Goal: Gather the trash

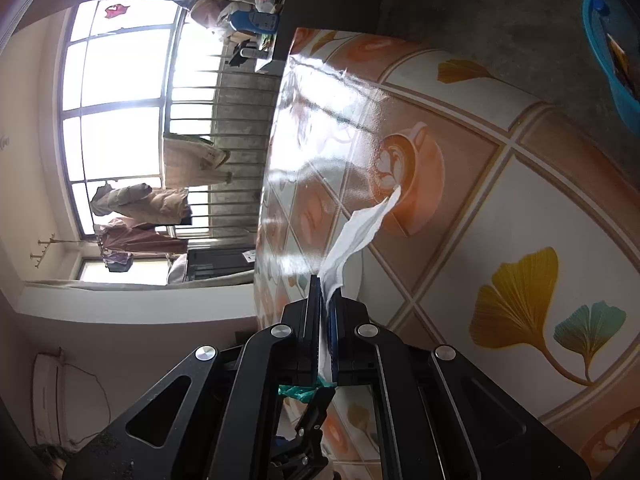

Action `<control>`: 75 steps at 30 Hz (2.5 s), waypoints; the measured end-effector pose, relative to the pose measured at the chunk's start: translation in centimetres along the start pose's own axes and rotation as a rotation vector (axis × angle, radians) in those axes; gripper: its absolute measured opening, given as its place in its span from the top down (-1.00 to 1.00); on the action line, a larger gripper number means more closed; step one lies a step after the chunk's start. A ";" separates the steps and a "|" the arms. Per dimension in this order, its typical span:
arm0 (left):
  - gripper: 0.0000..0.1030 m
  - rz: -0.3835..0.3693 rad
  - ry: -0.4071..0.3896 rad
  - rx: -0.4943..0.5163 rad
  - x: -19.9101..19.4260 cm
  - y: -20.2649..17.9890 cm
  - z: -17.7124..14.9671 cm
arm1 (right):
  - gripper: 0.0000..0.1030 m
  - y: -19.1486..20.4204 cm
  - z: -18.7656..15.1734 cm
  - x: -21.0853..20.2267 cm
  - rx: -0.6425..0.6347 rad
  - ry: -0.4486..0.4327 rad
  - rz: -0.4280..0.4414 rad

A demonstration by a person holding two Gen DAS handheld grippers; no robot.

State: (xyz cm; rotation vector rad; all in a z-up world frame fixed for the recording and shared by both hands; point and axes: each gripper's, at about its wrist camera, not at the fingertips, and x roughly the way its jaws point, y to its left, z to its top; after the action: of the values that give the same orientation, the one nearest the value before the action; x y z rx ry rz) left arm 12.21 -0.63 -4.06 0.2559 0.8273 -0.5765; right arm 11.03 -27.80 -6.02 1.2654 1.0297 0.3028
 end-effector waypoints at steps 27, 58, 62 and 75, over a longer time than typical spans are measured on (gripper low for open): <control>-0.08 -0.018 -0.031 -0.079 -2.9 1.7 -0.6 | 0.95 0.0 -0.2 -1.0 0.006 -0.039 0.043; -0.31 -0.384 0.133 -0.272 -4.1 2.6 -2.1 | 0.35 -1.4 -4.7 -3.2 -0.291 0.021 -0.236; -0.31 -0.409 0.199 -0.208 -2.8 0.9 -3.2 | 0.35 -1.7 -4.6 -3.5 -0.289 0.023 -0.230; -0.31 -0.432 0.226 -0.097 -3.2 -1.4 -4.2 | 0.38 -1.7 -4.7 -3.6 -0.271 0.018 -0.217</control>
State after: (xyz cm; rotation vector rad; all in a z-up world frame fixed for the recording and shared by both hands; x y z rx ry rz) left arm 7.07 1.23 -4.41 0.0503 1.1376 -0.9197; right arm 4.86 -27.88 -5.55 0.9013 1.0913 0.2765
